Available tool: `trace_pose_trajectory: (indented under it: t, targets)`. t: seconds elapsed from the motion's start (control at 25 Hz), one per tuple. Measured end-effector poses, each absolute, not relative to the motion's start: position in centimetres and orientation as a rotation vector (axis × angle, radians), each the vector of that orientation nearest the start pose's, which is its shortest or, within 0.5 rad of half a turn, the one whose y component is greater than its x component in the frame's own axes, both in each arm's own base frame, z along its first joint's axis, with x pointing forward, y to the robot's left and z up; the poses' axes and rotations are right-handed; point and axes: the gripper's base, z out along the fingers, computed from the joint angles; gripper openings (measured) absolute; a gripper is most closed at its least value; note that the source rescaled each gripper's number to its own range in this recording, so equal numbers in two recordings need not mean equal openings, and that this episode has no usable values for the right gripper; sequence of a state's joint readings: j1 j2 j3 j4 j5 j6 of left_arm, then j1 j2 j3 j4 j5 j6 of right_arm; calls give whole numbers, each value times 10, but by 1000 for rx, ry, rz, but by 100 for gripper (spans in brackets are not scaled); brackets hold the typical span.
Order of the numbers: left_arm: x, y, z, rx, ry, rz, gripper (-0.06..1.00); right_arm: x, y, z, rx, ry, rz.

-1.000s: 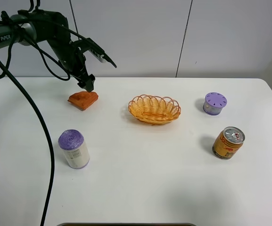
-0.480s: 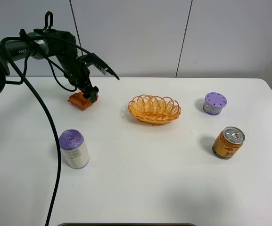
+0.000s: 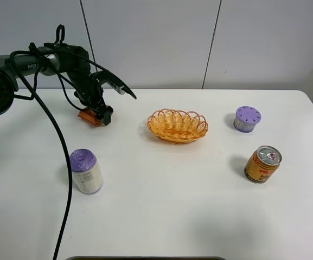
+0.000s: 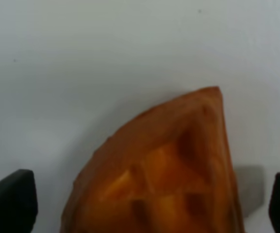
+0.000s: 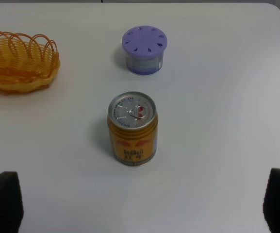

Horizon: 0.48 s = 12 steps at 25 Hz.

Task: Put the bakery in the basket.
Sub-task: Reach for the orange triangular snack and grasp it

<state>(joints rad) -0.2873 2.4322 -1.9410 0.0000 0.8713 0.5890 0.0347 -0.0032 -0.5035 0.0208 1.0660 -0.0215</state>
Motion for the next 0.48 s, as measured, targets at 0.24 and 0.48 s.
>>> trace_pose_trajectory:
  t: [0.24, 0.48]
  targets:
    - [485, -144, 103, 1192, 2602, 47, 91, -6, 1, 278, -59, 2042, 33]
    - [486, -144, 102, 1185, 2603, 41, 91, -6, 1, 278, -59, 2042, 33]
